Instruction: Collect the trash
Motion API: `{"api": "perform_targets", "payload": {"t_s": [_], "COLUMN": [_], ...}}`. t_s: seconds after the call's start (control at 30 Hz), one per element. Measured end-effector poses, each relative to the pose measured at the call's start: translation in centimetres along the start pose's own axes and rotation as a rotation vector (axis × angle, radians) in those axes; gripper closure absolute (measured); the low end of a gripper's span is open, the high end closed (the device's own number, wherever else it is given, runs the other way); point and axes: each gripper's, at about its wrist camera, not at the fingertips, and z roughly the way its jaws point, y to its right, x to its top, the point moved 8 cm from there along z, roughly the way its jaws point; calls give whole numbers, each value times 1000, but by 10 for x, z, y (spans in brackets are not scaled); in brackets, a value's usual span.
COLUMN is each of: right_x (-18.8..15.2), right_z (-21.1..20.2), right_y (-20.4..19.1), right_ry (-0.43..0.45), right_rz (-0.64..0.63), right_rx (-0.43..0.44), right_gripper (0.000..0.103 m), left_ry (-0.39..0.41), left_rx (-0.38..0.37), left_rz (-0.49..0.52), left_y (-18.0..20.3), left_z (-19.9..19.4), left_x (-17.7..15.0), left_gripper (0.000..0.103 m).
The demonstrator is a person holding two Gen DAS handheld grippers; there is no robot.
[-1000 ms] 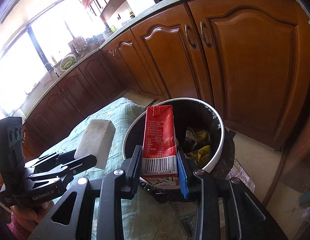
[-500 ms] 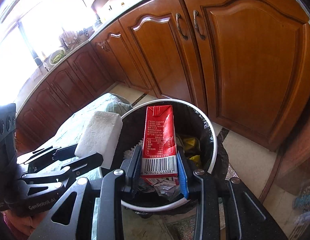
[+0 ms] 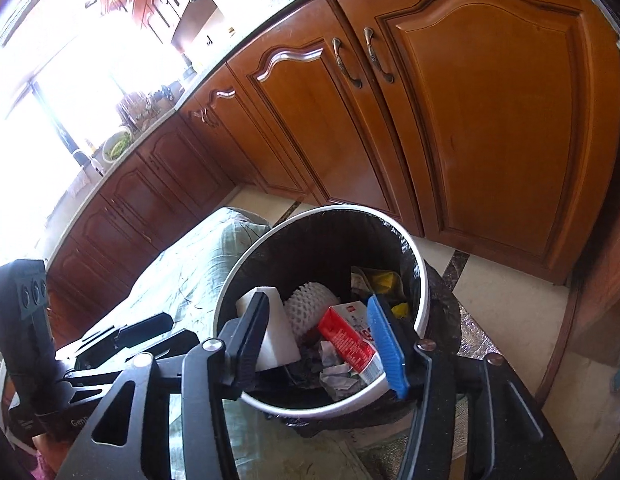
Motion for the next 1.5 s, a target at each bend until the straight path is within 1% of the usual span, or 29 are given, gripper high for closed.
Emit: {"api": "perform_targets", "payload": {"t_s": [0.1,0.17,0.3,0.47,0.6,0.73,0.83,0.9,0.97,1.07,1.13,1.2,1.27,1.3,1.4,1.5], "right_x": [-10,-17,-35,-54,-66,-81,-91,-96,-99,-99,-96,-92,-92,-93,-103,-117], "right_z": [-10,-17,-30,-43,-48,-48,-51,-56,-62,-80,-96,-116,-133,-137,-136,-126], "right_y": [-6,-12,-26,-48,-58,-63,-67,-71,-78,-90,-101,-112,-122,-125,-127,-122], "right_ry": [31,49,82,125,149,141,150,171,201,269,333,413,486,510,524,503], "right_rz": [15,25,28,5,-8,-11,-35,-64,-105,-166,-206,-247,-285,-302,-320,-303], "right_rx": [17,30,47,54,50,43,12,-16,-43,-71,-89,-107,-115,-116,-129,-132], "right_gripper": [39,31,26,16,12,9,9,8,3,2,1,0,0,0,0,0], "left_ry": [27,42,63,88,102,104,127,155,193,261,307,365,431,461,523,554], "left_rx": [13,24,36,62,75,80,93,107,123,161,177,197,236,259,319,356], "left_rz": [-37,-60,-111,-137,-147,-162,-170,-170,-166,-151,-145,-137,-127,-124,-110,-115], "left_y": [-11,-17,-30,-42,-49,-56,-62,-67,-70,-73,-74,-75,-76,-77,-80,-84], "left_z": [-14,-22,-37,-55,-65,-71,-79,-88,-99,-118,-133,-150,-167,-174,-186,-189], "left_x": [-14,-23,-41,-61,-76,-90,-100,-109,-114,-119,-118,-117,-118,-120,-128,-138], "left_gripper": [35,33,33,30,29,29,28,27,25,21,18,12,0,0,0,0]}}
